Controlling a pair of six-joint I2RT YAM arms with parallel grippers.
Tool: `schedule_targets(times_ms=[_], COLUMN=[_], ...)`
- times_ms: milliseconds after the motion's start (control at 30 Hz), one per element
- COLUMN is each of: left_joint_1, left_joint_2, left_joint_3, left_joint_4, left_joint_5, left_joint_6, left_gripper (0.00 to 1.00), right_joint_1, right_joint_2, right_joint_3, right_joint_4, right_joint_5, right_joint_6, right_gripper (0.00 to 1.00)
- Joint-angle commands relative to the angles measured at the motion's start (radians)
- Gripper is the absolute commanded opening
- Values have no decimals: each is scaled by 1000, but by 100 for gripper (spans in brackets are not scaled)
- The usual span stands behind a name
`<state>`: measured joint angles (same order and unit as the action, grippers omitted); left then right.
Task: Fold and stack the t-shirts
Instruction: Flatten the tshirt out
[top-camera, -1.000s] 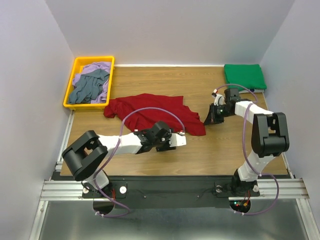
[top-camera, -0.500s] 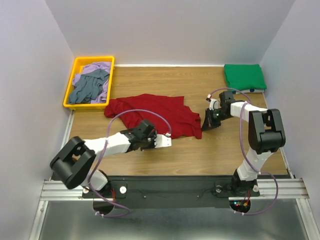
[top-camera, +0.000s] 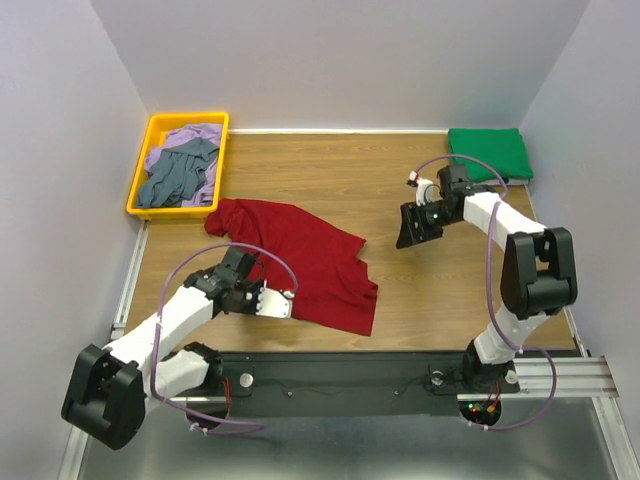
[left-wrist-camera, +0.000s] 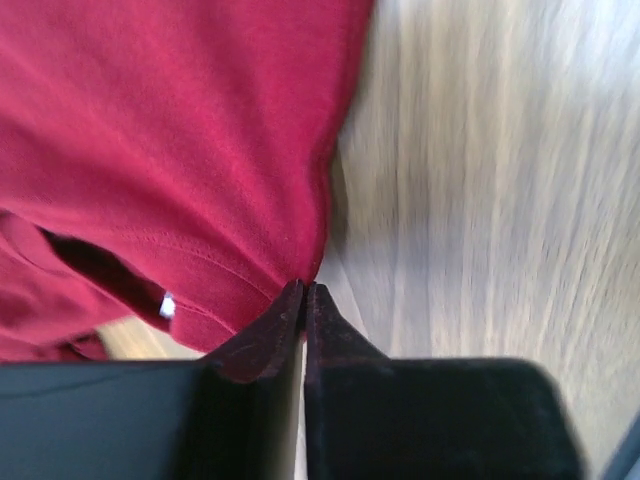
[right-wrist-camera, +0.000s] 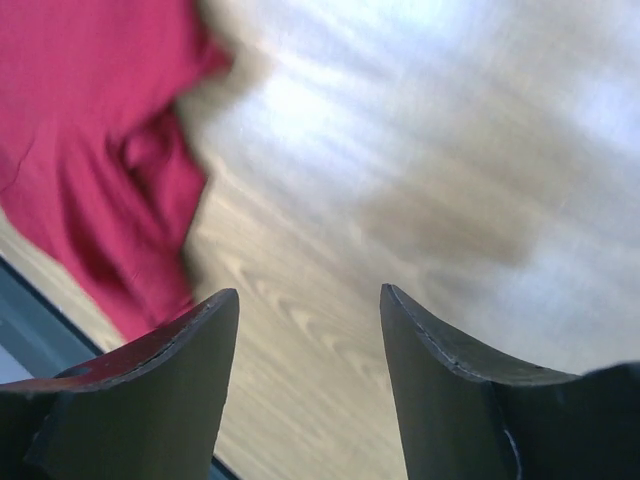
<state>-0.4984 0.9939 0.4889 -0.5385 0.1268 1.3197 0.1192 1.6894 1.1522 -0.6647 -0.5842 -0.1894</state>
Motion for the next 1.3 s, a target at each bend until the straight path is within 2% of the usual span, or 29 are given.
schedule_targets(times_ms=[0, 33, 67, 100, 133, 167, 200, 267, 300, 333, 433, 533, 667, 833, 1067, 1267], left_joint_1=[38, 38, 32, 18, -6, -50, -145, -266, -370, -415, -561, -624, -745, -782, -793, -790], left_joint_2=[3, 5, 12, 20, 29, 55, 66, 84, 103, 133, 219, 319, 484, 594, 727, 747], left_joint_3=[142, 190, 274, 312, 339, 361, 379, 375, 361, 352, 355, 376, 447, 499, 485, 447], left_joint_4=[-84, -96, -104, -106, -97, -66, -46, 12, 85, 165, 244, 345, 371, 394, 440, 465], left_joint_5=[98, 149, 254, 299, 328, 342, 341, 301, 294, 268, 232, 195, 126, 126, 30, 19], left_joint_6=[-20, -20, -86, -120, -158, -259, -299, -397, -486, -528, -648, -727, -749, -790, -792, -798], left_gripper=[38, 56, 72, 82, 83, 83, 82, 82, 82, 82, 79, 78, 73, 65, 54, 37], right_joint_1=[-1, -1, 0, 2, 2, 7, 10, 22, 37, 45, 74, 92, 106, 112, 120, 131], right_joint_2=[76, 93, 105, 128, 141, 153, 186, 216, 237, 248, 280, 322, 371, 404, 444, 460], right_joint_3=[67, 67, 89, 99, 112, 148, 167, 207, 231, 236, 244, 241, 230, 210, 195, 192], right_joint_4=[55, 69, 100, 118, 135, 148, 160, 165, 174, 183, 209, 223, 240, 255, 264, 267], right_joint_5=[-43, -51, -60, -62, -63, -77, -89, -121, -143, -157, -204, -241, -276, -304, -345, -350], right_joint_6=[28, 42, 68, 82, 97, 111, 139, 165, 185, 212, 263, 292, 321, 347, 373, 378], right_gripper=[64, 63, 62, 61, 60, 60, 59, 59, 60, 60, 64, 65, 65, 66, 70, 70])
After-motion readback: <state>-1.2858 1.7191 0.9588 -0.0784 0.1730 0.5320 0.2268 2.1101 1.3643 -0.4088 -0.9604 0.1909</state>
